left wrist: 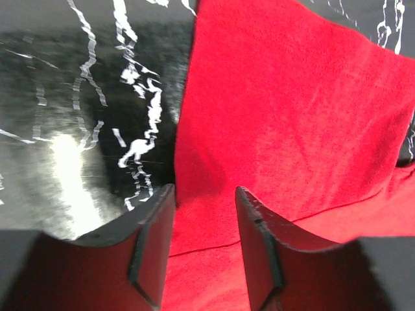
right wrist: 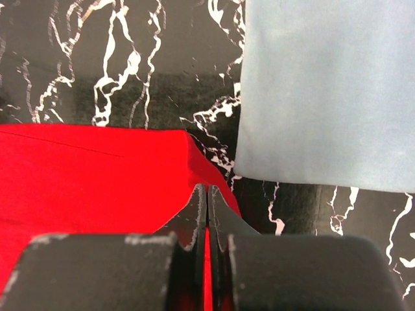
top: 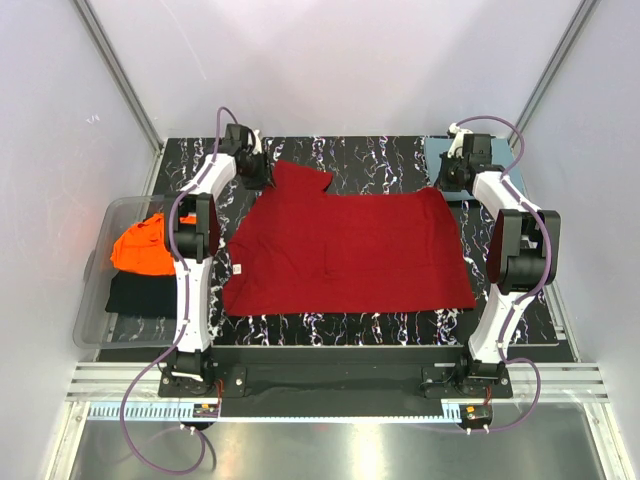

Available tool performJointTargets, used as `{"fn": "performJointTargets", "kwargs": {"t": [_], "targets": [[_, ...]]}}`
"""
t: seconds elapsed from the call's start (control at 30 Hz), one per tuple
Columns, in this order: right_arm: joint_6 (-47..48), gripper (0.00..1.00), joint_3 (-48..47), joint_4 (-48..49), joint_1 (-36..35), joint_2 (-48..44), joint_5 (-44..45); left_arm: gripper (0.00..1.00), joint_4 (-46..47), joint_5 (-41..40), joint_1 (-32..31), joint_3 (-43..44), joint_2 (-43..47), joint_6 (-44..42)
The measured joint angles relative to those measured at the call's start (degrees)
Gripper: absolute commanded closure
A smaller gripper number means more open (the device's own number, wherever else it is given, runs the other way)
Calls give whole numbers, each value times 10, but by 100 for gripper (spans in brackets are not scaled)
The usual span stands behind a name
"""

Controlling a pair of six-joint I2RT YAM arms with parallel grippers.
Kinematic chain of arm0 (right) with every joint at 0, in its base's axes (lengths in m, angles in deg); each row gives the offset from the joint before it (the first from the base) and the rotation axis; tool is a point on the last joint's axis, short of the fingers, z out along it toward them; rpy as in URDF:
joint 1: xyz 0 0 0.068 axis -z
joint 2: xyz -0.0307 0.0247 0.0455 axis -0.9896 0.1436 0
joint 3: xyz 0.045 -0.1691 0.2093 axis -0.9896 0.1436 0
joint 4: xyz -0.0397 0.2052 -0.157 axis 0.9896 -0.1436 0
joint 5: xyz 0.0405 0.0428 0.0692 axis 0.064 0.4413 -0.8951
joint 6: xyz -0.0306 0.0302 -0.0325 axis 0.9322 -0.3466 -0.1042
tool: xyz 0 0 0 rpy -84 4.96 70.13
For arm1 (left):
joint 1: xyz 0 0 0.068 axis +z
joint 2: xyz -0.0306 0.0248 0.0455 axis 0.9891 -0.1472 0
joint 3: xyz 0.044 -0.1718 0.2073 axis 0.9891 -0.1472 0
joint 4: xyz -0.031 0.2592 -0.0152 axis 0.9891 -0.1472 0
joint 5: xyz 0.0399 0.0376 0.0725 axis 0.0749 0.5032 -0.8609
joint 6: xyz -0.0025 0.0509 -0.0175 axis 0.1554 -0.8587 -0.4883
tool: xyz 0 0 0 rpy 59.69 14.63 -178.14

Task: Fold and stack the t-shirts
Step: Fold the tshirt

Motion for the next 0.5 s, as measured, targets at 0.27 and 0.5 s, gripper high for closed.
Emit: {"fn": "performJointTargets", "kwargs": {"t": [0.27,0.5], "targets": [[5,100,5,0,0,0,24,94,-4,41,3,10,-17,3],[9,100,12,2,1,-1,49,100,-4,50,5,10,-17,-14]]}}
